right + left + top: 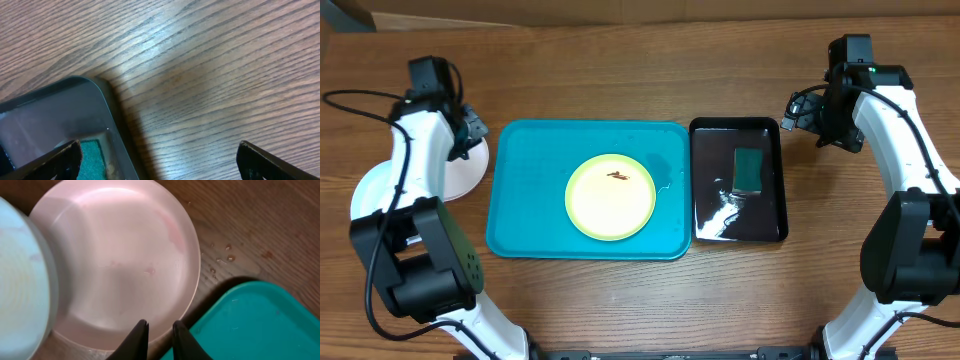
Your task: Clean dirty plates on tray and stack at the side
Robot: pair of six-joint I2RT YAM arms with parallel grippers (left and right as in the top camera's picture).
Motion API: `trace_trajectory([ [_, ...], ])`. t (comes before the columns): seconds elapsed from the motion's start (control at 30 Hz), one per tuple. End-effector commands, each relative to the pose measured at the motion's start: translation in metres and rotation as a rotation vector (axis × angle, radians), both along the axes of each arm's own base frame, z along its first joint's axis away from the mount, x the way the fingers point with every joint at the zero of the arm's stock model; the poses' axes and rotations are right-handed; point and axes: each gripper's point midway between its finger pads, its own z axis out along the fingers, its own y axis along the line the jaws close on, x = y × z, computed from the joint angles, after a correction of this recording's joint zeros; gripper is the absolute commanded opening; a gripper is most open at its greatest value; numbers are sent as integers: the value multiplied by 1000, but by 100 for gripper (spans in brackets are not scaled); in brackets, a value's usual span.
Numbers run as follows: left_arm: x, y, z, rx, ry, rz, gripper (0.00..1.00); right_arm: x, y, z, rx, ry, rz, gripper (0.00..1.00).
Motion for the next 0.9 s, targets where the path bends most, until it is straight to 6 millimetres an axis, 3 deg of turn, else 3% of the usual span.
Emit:
trace_trajectory([
  [0.0,9,20,44,-11,-83,55,18,4,-1,13,-2,-37,-10,100],
  [0.07,-2,33,48,1,-55,91,27,4,-1,13,-2,-37,-10,100],
  [0.1,-9,40,47,7,-38,110,38,4,-1,13,-2,-37,-9,100],
  [0.13,-17,47,45,8,-17,130,39,4,-1,13,-2,-37,-10,100],
  [0.3,-47,67,13,-2,95,197,32,4,-1,13,-2,-37,-10,100],
  [0.43,-62,70,-27,-35,182,213,33,4,-1,13,-2,-37,-9,100],
  [0.57,-65,69,-60,-58,241,210,34,4,-1,13,-2,-37,-10,100],
  [0.73,-59,72,-77,-63,243,209,36,4,-1,13,-2,-37,-10,100],
  [0.8,-56,73,-78,-58,231,210,30,4,-1,13,-2,-37,-10,100],
  [0.87,-53,74,-77,-59,218,208,5,4,-1,13,-2,-37,-9,100],
])
